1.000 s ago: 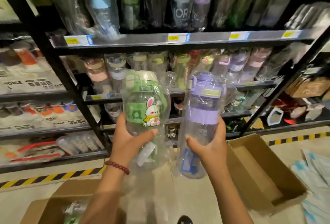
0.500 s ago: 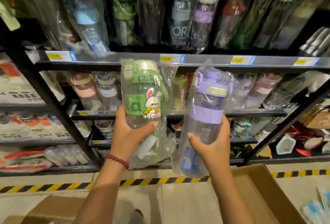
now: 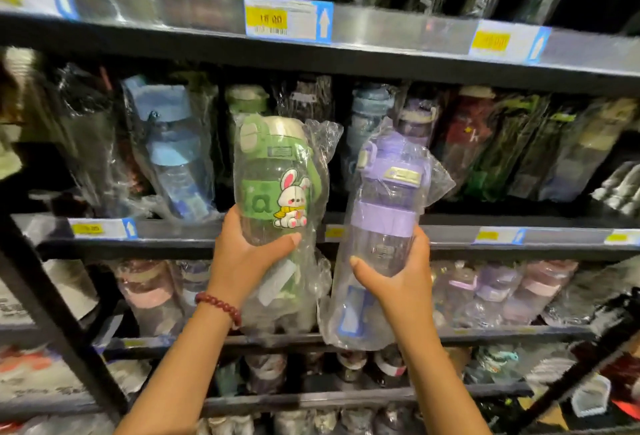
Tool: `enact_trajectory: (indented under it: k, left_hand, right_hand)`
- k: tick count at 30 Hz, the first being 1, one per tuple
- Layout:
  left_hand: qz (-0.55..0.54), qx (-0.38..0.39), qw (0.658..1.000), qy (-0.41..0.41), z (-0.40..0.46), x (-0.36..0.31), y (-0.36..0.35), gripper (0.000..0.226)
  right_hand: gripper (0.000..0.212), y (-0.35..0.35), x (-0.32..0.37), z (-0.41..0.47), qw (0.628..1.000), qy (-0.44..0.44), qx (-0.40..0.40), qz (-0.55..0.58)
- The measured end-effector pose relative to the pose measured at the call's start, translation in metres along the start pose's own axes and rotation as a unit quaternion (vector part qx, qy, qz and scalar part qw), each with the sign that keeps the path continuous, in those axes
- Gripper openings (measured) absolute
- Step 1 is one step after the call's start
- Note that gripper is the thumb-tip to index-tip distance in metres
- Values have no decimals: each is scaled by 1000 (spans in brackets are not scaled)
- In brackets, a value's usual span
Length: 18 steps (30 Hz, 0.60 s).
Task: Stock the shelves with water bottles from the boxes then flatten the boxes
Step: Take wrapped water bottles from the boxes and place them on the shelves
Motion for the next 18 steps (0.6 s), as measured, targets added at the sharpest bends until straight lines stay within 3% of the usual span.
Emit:
enact_trajectory:
  k: [4, 10, 14, 18]
  left_hand:
    - [-6, 9, 1000, -4, 38, 3, 5, 53]
    - [-38, -38, 998, -35, 79, -8, 7, 47]
    - [-79, -65, 994, -50, 96, -6, 3, 52]
    - [-110, -103, 987, -58, 106, 0, 1, 56]
  right_hand:
    - [86, -26, 6, 34, 999, -2, -5, 51]
    - [76, -33, 21, 81, 996, 0, -23, 90]
    - [84, -34, 17, 103, 991, -8, -50, 124]
    - [79, -30, 13, 115, 982, -10, -97, 165]
Point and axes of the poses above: each hand's wrist, its own z-axis towards the middle knuckle, its own y-axis out of the back of the hand, x = y × z, the point moved 10 cm from there along z, towards the middle knuckle, and after that the axes turned 7 degrees about -y, right-handed, at the moved point
